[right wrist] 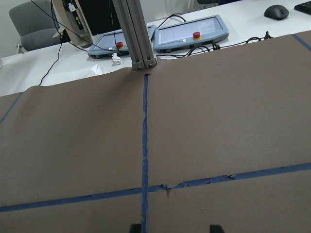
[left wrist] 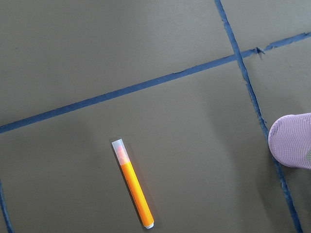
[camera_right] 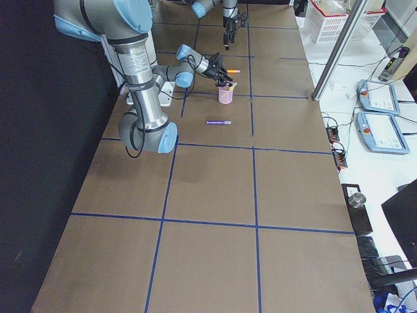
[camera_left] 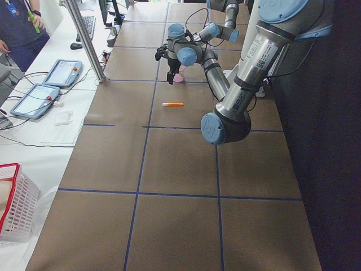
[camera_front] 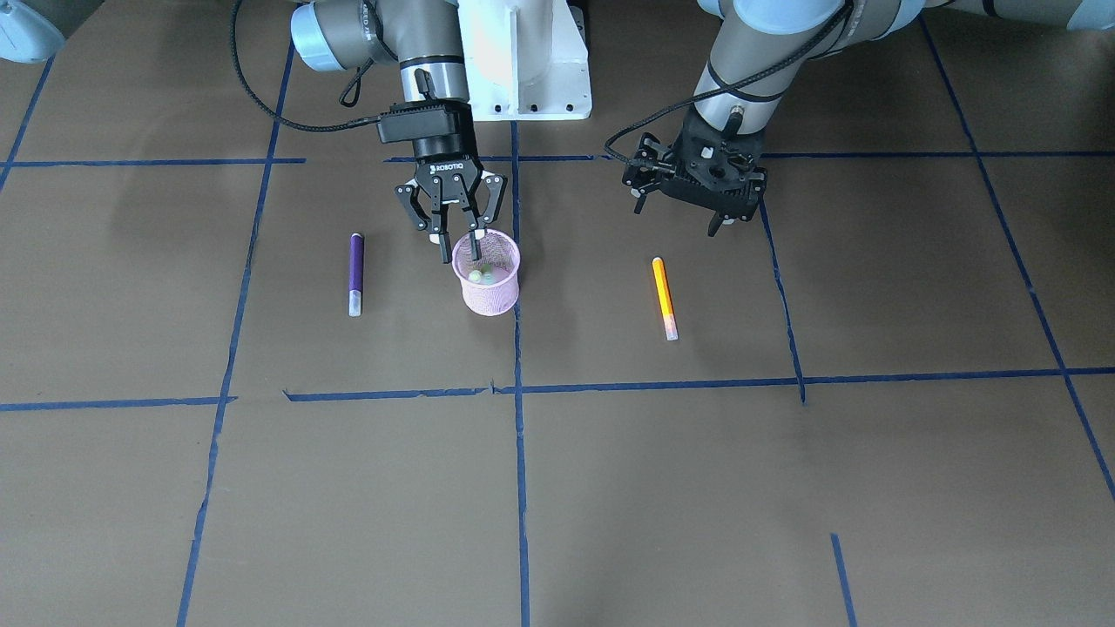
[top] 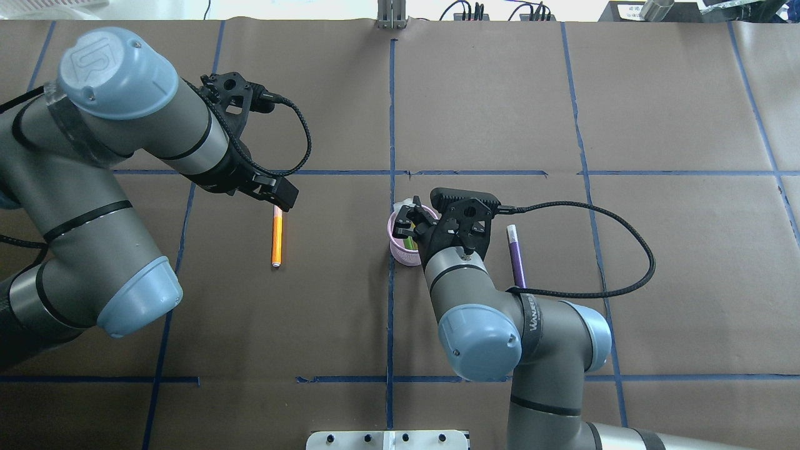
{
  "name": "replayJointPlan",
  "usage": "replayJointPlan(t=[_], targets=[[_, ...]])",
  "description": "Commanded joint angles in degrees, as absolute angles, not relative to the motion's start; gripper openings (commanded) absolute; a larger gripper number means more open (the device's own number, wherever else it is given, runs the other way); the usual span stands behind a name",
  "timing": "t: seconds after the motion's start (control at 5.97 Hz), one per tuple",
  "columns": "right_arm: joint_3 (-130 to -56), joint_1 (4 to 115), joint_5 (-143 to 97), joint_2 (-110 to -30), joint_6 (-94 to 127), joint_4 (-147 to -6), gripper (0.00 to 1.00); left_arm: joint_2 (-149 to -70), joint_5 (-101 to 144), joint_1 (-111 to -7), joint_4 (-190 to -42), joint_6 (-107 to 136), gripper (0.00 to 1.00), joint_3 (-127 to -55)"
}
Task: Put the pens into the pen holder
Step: 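Carry the yellow highlighter with the right gripper into the pink cup and release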
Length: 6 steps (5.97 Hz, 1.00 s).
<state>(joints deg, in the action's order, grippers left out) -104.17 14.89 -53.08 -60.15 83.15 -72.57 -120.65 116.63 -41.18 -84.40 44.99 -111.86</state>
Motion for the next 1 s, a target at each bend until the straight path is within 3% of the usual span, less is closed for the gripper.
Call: replayJointPlan(t=[0.0,0.33,0.84], targets=[[-106.9,19.8,-66.6,-59.6,83.1,-76.8,0.99,-120.7,116.6,-41.2,-84.4,45.7,1.00,-111.9],[-109.7,29.8,-88.1,-57.0,80.1,-91.2,1.00,-120.6,116.5,-40.6,-84.5,54.7,1.00,-110.8],[-108.9,47.3,-114.3,-58.6,57.7,-99.7,1.00,-120.7,107.5,-34.0,-87.7,64.3,1.00,-106.1]])
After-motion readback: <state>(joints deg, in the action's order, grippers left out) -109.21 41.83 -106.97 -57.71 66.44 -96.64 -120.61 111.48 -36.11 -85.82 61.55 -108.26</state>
